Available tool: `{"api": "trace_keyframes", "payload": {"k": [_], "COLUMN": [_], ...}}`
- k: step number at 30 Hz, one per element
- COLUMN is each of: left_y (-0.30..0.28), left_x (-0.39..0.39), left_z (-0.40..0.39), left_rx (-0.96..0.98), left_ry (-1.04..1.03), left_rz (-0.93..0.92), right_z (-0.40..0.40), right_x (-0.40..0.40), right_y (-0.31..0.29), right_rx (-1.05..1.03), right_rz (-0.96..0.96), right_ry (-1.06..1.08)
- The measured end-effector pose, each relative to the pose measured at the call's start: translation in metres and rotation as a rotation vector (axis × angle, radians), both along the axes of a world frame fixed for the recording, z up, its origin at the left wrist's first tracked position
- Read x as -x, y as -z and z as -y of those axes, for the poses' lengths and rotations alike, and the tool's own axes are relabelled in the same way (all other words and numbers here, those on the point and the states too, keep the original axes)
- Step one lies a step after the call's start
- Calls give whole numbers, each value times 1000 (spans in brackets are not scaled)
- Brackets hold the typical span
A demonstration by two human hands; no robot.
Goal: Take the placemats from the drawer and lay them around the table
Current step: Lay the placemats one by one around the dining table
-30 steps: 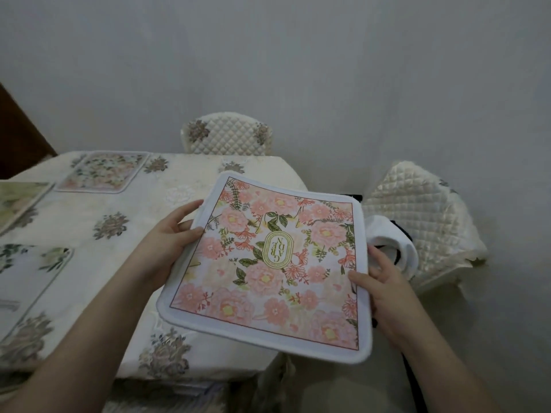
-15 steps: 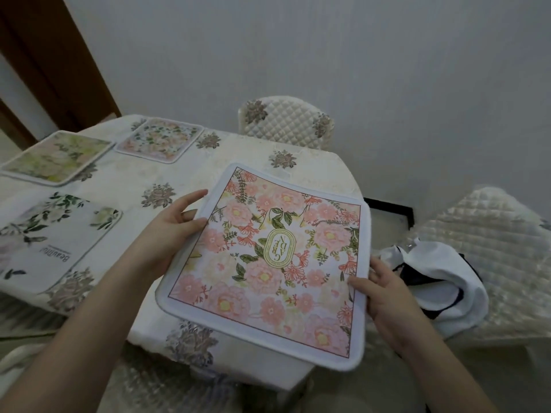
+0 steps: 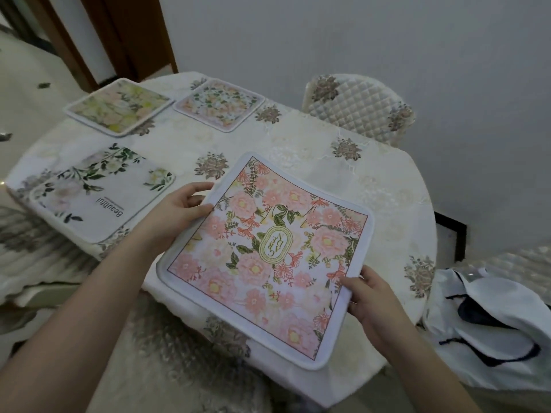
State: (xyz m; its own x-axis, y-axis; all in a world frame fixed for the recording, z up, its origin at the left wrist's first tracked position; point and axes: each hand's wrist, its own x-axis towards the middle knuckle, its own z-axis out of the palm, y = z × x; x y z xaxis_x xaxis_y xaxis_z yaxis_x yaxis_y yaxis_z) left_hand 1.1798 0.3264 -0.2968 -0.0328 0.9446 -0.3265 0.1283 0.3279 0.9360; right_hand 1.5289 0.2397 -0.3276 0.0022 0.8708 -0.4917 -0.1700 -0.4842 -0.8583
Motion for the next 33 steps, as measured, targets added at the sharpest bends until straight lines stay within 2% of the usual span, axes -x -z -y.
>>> {"api": "trace_keyframes", "payload": {"k": [3, 8, 12, 18, 25, 33], "left_y": [14, 42, 65, 106, 135, 162], "left_x": [18, 35, 52, 67, 68, 78], "left_z": [-7, -24, -39, -49, -61, -58], "left_rx": [-8, -41, 0, 68, 75, 67], "left_ry": [-15, -64, -109, -120, -172, -180], "left_rz": [-71, -296, -409, -544, -518, -605], "right_z": [-13, -36, -61, -86, -93, -103], "right_x": [18, 45, 64, 80, 83, 81], "right_y": [17, 45, 66, 99, 131, 142], "right_rx": [42, 88, 124, 201, 284, 264], "right_rz": [-7, 7, 29, 48, 137, 289], "right_ry": [-28, -131, -223, -242, -288, -350]}}
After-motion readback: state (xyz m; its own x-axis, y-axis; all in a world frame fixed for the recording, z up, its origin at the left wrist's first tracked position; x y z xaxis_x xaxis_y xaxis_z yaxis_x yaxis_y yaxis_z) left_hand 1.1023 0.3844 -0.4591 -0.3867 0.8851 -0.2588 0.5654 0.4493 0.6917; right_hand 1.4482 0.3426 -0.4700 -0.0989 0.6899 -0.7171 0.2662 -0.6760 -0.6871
